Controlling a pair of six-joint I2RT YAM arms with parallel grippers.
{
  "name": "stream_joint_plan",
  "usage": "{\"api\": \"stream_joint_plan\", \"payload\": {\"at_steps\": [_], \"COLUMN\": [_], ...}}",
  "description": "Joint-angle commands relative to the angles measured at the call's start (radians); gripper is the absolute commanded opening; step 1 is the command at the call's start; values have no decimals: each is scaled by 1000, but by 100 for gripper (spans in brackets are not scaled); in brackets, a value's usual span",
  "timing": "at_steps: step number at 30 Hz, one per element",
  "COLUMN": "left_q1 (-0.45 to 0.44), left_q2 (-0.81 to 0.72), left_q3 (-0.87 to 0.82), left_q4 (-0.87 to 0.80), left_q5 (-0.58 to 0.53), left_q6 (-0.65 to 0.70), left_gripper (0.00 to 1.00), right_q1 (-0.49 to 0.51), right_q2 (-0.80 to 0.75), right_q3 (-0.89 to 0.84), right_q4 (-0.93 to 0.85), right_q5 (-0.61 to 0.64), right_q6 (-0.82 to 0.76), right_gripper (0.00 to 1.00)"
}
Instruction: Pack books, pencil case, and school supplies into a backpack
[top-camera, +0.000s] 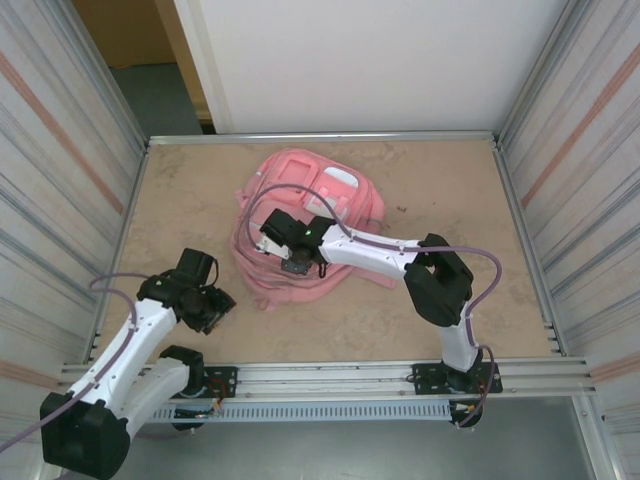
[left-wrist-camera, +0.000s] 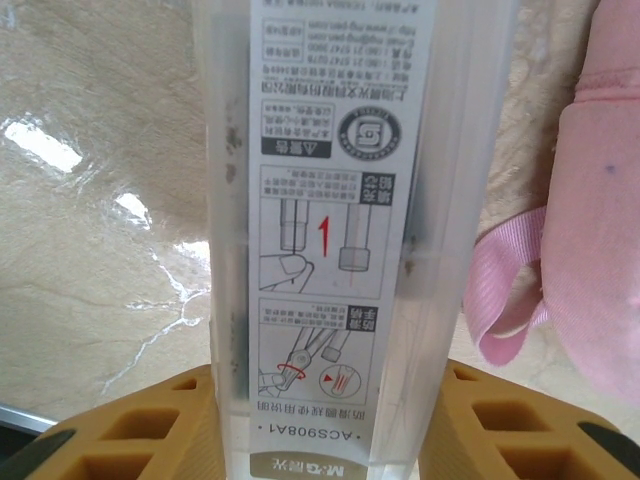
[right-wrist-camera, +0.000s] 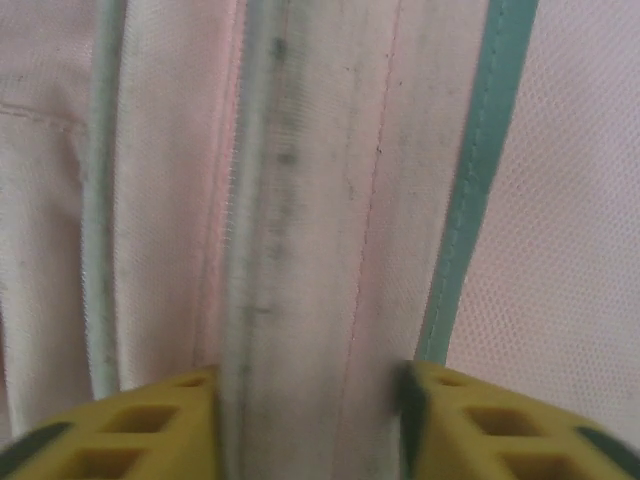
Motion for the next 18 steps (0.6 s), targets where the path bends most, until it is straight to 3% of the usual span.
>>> {"api": "stream_joint_plan", "payload": {"at_steps": [1, 5, 10, 14, 18], "left_q1": [6, 1, -84, -180, -211], "left_q2": [-25, -21, 22, 113, 192], "left_q3": [42, 81, 148, 218, 283], "left_q4": [-32, -38, 8, 71, 142], "left_q5": [14, 4, -49, -84, -92], "left_q6": [-37, -49, -99, -146, -158], "left_gripper": [44, 44, 44, 44, 44], "right_q1": [0, 11, 6, -8, -37], "right_q2": [-70, -175, -265, -286, -299], "right_q3": [-44, -93, -98, -62, -47], "right_q4": [123, 216, 260, 235, 228], "right_q5": [173, 181, 98, -42, -171], "right_q6": [9, 26, 121, 221, 351], "right_gripper": [27, 1, 0, 0, 0]}}
